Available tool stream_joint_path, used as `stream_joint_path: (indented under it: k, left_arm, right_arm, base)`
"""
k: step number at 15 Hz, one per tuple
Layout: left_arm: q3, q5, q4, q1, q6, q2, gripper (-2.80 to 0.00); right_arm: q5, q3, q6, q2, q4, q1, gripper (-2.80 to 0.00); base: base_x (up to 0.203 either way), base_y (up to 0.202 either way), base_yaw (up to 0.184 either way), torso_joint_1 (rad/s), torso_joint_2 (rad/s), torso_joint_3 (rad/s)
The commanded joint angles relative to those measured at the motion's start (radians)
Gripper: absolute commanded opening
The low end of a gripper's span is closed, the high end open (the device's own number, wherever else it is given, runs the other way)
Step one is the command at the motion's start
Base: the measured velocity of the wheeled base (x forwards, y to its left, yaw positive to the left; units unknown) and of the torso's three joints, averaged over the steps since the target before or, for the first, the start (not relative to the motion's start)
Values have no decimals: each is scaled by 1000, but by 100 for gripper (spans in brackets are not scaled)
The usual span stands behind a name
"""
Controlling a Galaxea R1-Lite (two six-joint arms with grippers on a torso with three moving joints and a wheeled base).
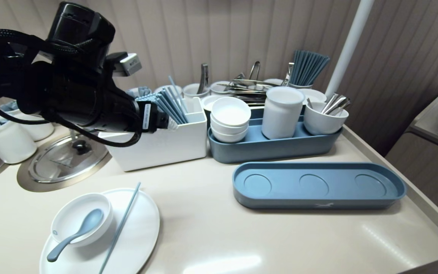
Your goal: Pick the chopsticks and place it on the plate
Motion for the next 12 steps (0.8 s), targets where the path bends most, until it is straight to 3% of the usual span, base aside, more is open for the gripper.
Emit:
stream_joint_path:
  k: [1,12]
  left_arm:
    - [5,1,-21,0,-3,-2,0]
    - [-15,5,-30,0,-28,-2,0]
  right_arm:
    - [0,0,0,1,-1,0,-280]
    - [0,0,0,1,-1,0,-280]
  base:
    - [0,0,0,0,0,0]
    - [0,0,0,0,0,0]
